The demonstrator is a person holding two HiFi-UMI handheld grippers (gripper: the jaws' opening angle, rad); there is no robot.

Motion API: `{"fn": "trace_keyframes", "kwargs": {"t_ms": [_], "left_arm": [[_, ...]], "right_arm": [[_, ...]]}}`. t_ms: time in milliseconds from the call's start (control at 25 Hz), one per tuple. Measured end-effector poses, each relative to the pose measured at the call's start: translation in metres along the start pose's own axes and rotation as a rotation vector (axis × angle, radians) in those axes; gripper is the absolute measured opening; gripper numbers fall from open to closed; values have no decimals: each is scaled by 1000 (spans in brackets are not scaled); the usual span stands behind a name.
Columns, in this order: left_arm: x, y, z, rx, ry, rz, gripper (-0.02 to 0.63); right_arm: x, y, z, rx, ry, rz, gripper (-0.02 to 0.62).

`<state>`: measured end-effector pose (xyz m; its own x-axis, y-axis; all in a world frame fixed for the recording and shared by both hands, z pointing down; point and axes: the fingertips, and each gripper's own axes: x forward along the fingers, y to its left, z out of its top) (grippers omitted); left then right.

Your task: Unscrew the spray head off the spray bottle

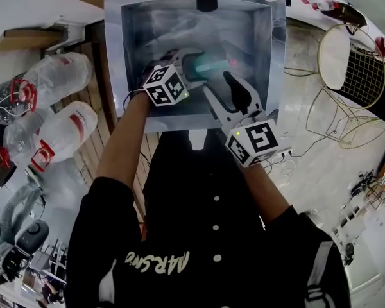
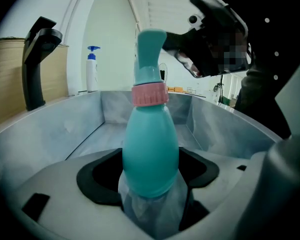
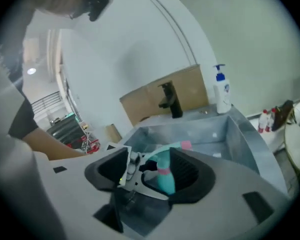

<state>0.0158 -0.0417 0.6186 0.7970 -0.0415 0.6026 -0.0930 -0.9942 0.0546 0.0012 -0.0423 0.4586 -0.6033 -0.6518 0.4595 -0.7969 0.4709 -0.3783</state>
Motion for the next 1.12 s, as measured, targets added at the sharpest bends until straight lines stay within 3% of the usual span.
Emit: {"fn": "trace_keyframes", "kwargs": {"t_ms": [40,80,240,360,560,800,920,1120], "left_arm": [[0,0,0,0,0,1,357],[0,0,0,1,1,2,357],[0,0,0,-2,1,8,357],[1,1,1,-5,-1,12,357],[2,1,1,0,-1,14,357],[2,0,1,-3,-1,11,357],[1,0,1,-3,0,11,357],[2,1,1,-1,0,9,357]], "right_arm": [[3,1,-4,52,24,-27,318],[5,2,-6,102,44,-48,356],[20,-7,-14,264,93,-169,382],[35,-9,-16,354,109,-188,382],[48,-12,-16,331,128,-213,371],[53,-21,-21,139,156,-242,263],[54,-23,-23,-46,168,-230,205],[58,-25,-29,-369,234,-144,176]]}}
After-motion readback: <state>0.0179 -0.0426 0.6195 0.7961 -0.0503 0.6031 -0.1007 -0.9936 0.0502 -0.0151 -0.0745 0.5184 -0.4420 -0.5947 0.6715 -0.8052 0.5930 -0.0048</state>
